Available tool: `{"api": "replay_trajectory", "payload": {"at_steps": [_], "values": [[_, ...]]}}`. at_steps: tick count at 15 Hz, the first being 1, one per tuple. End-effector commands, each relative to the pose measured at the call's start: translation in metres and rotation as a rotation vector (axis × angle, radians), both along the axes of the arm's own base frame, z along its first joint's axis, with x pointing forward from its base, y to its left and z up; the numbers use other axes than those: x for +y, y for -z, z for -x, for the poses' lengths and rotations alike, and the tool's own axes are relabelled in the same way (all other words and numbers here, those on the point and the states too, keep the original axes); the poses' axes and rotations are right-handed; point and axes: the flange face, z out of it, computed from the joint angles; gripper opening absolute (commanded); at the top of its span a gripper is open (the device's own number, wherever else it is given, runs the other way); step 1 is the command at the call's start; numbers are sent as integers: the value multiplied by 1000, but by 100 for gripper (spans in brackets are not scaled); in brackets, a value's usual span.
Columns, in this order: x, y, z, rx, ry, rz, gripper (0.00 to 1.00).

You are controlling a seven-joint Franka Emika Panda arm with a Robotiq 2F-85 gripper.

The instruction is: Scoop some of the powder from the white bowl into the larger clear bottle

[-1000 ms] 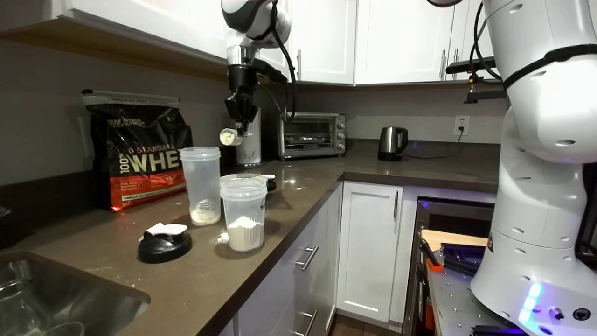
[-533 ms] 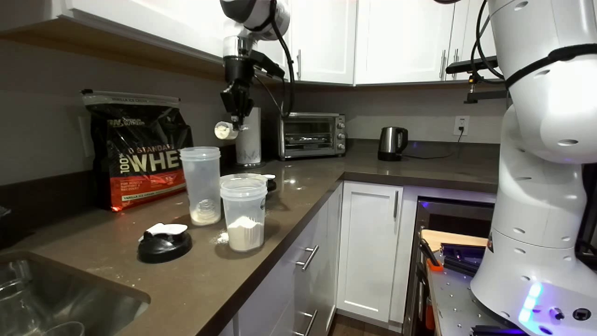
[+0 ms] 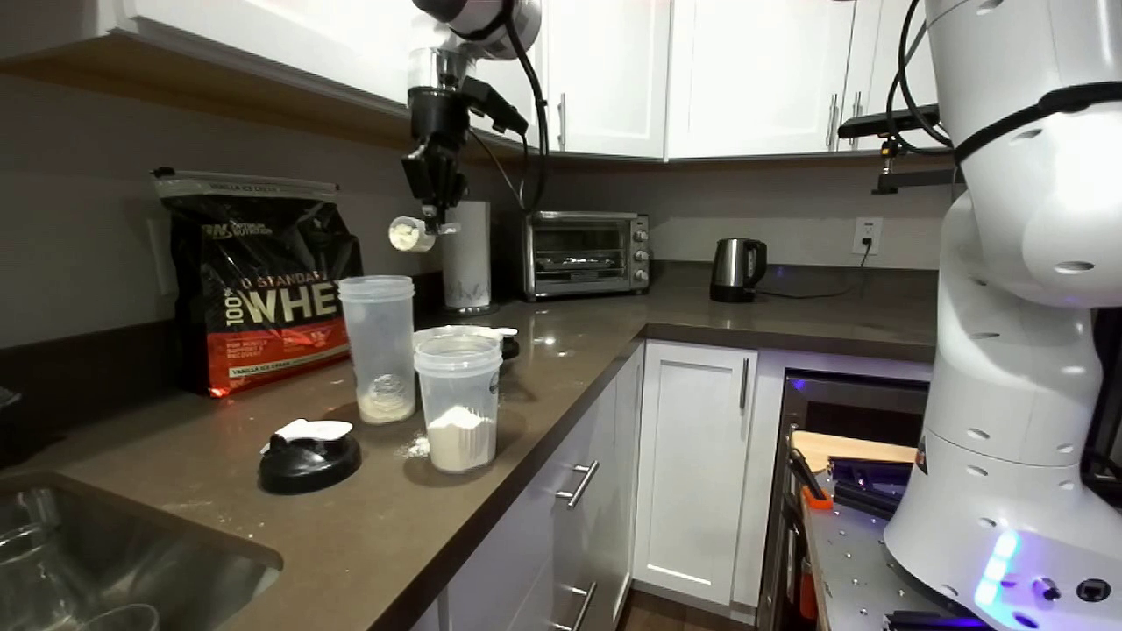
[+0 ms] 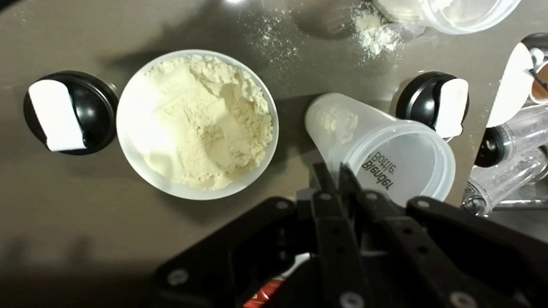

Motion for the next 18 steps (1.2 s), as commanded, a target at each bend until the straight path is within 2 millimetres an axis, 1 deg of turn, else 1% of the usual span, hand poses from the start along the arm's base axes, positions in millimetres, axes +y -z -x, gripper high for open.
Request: {"api": "replay_trajectory", "payload": {"at_steps": [1,7,13,18], "values": [[9,-12,7,-9,-29,3,2],[29,-11,11,-22,-58,27,2],[49,-4,14,-23,-104,70,2],[57,3,11,-46,-136,122,2]]}}
